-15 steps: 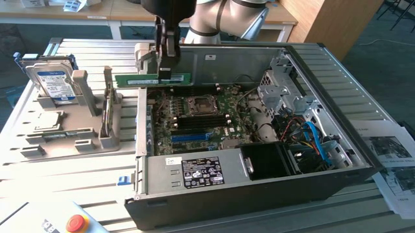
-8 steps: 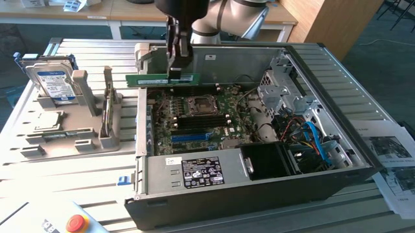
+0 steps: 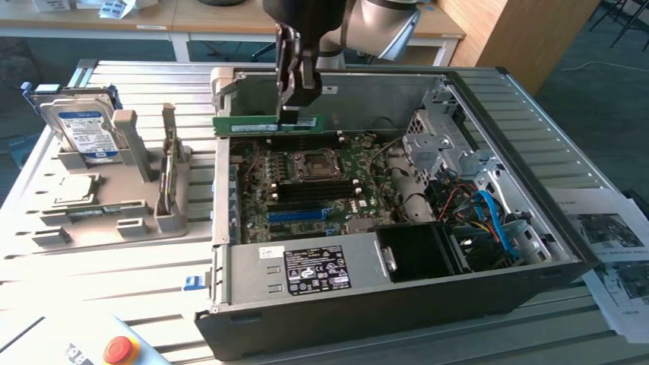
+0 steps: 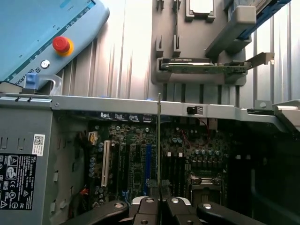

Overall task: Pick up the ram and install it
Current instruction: 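Pick up the ram and move it above insertion slot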

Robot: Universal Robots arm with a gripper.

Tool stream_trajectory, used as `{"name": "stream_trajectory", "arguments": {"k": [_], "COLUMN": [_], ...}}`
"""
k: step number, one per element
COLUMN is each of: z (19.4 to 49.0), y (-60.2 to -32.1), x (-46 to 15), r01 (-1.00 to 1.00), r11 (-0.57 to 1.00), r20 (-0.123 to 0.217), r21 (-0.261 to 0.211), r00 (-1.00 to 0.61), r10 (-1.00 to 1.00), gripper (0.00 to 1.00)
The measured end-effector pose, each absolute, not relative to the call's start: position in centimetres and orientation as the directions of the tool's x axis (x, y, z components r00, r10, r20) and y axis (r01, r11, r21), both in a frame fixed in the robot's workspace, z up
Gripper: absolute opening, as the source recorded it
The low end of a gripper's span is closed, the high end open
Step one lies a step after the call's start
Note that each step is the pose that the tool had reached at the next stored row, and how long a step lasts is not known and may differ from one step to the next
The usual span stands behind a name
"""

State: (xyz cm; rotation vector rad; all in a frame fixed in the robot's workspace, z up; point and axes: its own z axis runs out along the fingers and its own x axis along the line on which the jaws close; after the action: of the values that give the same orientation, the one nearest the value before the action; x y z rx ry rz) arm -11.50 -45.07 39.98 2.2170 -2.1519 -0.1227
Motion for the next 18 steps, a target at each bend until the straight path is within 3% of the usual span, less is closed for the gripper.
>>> {"name": "stream_trajectory", "arguments": {"k": [18], "z": [40.0], "y": [-45.1], "x": [-8.2], "r01": [-0.995], "r11": [-0.031], "r20": [-0.022], "r21": [0.092], "r00": [0.029], "r10": [-0.999], "gripper": [0.12]}}
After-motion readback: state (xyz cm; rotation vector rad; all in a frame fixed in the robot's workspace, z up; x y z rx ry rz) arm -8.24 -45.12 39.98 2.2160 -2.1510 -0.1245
